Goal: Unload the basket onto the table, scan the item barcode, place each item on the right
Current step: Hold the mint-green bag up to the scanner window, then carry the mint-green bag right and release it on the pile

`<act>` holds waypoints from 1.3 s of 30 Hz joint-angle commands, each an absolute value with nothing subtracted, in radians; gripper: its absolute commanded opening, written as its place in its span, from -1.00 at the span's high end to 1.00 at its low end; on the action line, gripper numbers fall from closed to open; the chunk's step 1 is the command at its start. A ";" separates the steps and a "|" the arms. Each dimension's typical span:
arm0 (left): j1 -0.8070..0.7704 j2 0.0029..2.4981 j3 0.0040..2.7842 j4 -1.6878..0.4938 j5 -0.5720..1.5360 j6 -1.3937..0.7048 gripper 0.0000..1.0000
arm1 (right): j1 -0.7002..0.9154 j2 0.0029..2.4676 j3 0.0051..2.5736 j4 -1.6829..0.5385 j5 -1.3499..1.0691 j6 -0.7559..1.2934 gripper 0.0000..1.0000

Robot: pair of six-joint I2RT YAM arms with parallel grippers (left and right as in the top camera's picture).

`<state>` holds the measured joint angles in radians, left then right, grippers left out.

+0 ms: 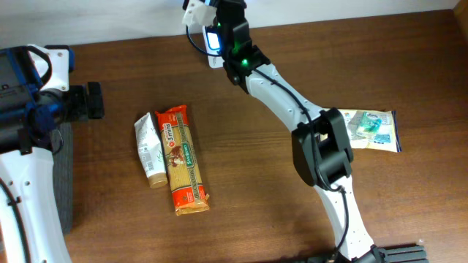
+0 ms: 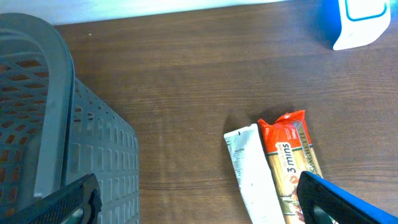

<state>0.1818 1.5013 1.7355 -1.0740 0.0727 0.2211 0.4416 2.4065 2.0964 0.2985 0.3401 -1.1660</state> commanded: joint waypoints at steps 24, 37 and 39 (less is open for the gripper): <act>0.184 1.490 1.736 -1.073 0.083 0.234 -0.98 | 0.478 2.439 2.097 0.222 0.348 -1.268 0.92; 0.184 1.490 1.736 -1.076 0.083 0.234 -0.98 | 0.523 1.962 2.098 -0.441 0.044 -0.165 0.92; 0.184 1.490 1.736 -1.076 0.083 0.234 -0.98 | 0.514 1.875 2.098 -0.663 0.044 -0.087 0.92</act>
<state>0.1818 1.5013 1.7355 -1.0767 0.0750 0.2211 0.5236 1.9717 2.0933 -0.5220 0.0917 -0.3592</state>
